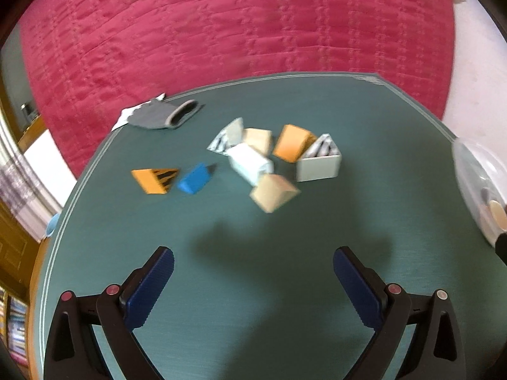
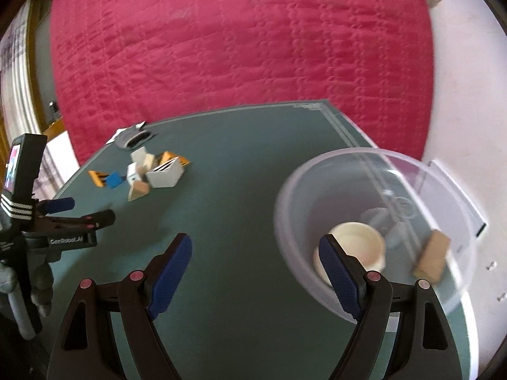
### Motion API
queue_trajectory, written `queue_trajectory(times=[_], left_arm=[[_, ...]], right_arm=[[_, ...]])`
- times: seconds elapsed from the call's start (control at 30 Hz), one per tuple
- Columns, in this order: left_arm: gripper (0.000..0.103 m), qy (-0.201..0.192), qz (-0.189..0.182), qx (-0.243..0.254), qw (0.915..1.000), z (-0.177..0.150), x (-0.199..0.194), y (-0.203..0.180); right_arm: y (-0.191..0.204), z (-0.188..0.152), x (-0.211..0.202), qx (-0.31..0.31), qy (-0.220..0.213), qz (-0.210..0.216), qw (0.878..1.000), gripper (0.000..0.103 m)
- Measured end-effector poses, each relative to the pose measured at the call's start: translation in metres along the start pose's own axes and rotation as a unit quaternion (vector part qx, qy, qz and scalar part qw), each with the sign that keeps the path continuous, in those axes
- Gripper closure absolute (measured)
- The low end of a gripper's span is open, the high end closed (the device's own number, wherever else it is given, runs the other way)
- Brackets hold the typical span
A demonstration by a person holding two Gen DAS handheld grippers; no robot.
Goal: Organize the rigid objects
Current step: 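Move the left gripper back over the blocks toward the tan cube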
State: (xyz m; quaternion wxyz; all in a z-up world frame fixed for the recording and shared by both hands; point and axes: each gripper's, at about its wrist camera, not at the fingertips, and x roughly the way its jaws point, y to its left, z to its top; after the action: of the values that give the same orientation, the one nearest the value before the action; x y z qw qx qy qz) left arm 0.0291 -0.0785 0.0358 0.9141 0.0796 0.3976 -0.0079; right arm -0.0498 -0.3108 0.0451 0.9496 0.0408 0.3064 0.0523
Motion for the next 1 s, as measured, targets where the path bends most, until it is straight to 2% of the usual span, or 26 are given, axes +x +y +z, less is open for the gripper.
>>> queue_trajectory(times=[0.23, 0.43, 0.7, 0.87, 1.0], left_arm=[[0.001, 0.013, 0.009, -0.024, 0.9996, -0.002, 0.011, 0.027], [0.001, 0.027, 0.003, -0.031, 0.9992, -0.001, 0.021, 0.034], [0.001, 0.038, -0.023, -0.035, 0.9984, 0.014, 0.032, 0.032], [0.002, 0.014, -0.026, -0.01, 0.9995, 0.025, 0.039, 0.017], [0.011, 0.013, -0.049, 0.009, 0.9987, 0.032, 0.049, 0.005]], right_arm=[[0.028, 0.009, 0.025, -0.02, 0.032, 0.039, 0.999, 0.02], [0.05, 0.013, 0.044, -0.034, 0.043, 0.059, 0.997, 0.02], [0.059, 0.01, 0.056, -0.033, 0.049, 0.078, 0.995, 0.02], [0.055, 0.011, 0.056, -0.023, 0.045, 0.081, 0.995, 0.02], [0.054, 0.01, 0.057, -0.016, 0.046, 0.085, 0.995, 0.02]])
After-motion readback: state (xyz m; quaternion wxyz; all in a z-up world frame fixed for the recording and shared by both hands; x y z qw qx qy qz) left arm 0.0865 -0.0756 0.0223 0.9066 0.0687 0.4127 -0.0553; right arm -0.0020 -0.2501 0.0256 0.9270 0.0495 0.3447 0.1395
